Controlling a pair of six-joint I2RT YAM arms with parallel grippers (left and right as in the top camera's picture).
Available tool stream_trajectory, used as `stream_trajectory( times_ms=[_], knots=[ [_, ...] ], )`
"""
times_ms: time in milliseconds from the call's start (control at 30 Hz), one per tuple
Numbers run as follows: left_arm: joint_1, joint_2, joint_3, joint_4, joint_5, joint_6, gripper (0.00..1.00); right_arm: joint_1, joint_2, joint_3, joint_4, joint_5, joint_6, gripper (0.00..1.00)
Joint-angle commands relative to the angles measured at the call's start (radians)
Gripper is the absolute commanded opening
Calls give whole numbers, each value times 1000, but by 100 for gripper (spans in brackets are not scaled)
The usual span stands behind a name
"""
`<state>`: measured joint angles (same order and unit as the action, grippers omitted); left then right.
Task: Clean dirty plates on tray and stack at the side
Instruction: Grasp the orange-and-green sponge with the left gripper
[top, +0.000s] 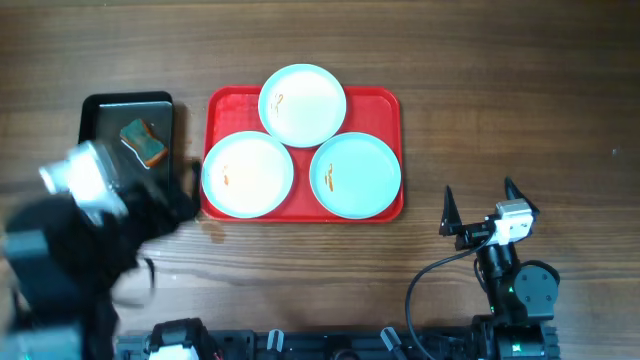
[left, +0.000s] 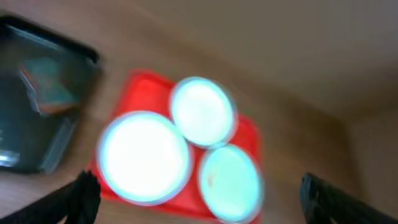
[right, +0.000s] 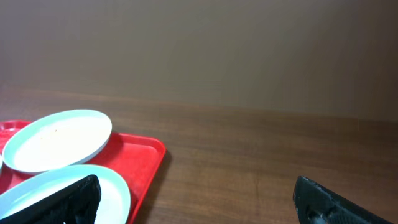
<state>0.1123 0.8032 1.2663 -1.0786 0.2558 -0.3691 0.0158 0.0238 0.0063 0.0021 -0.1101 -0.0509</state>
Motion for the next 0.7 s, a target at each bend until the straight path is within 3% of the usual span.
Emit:
stream_trajectory(
  times_ms=[0, 100, 300, 367, 400, 433, 600, 667],
  knots=[
    [5, 323, 291, -186, -203, 105, 100, -6, -5, -1, 3, 10, -9, 100],
    [5, 478, 372, -199, -207, 103, 100, -6, -5, -1, 3, 10, -9, 100],
    [72, 790, 371, -101, -396, 23, 100, -6, -5, -1, 3, 10, -9, 100],
    [99, 893, 371, -83, -396, 17, 83, -6, -5, -1, 3, 10, -9, 100],
    [117, 957, 371, -76, -396, 17, 70, -6, -5, -1, 3, 10, -9, 100],
    [134, 1015, 371, -70, -396, 17, 67, -6, -5, -1, 3, 10, -9, 100],
    [211, 1191, 371, -22, -388, 17, 71, -6, -5, -1, 3, 10, -9, 100],
    [246, 1239, 371, 6, -322, 23, 73, -6, -5, -1, 3, 10, -9, 100]
  ],
)
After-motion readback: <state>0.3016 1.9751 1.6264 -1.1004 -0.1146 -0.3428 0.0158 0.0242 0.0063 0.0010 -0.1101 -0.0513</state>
